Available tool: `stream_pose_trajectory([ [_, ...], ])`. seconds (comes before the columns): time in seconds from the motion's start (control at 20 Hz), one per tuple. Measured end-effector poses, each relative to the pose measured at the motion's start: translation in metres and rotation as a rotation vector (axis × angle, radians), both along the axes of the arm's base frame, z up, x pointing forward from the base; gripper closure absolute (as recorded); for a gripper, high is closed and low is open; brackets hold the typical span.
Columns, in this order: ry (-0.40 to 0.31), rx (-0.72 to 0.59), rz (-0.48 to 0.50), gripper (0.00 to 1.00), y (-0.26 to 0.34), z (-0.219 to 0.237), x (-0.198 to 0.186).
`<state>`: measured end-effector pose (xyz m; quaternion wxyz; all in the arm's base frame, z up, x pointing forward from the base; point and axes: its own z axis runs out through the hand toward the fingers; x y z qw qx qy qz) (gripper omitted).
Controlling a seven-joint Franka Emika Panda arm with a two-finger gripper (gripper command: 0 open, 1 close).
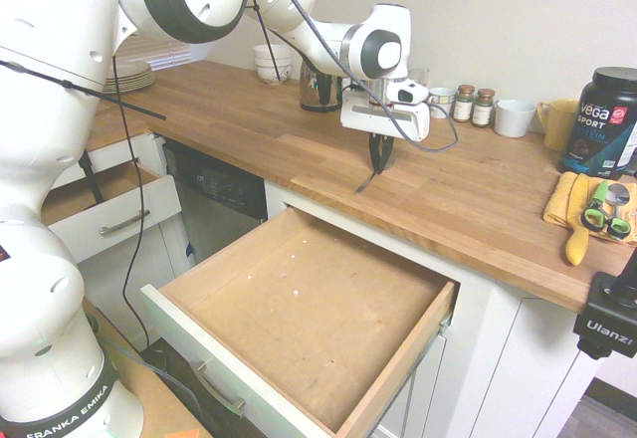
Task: Put fork in the drawer
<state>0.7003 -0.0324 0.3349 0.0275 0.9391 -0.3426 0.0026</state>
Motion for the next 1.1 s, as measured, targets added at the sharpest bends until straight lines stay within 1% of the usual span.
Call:
stream_pose_trajectory([
  [0.3,-0.03,-0.001,0.002,1.0,0.005,0.027,0.011],
  [0.75,-0.056,0.002,-0.006,1.0,0.01,0.049,0.016],
  [0.9,-0.06,0.003,-0.028,1.0,0.01,0.062,0.01],
  [1.1,-0.05,0.005,-0.047,1.0,0.014,0.07,-0.02],
])
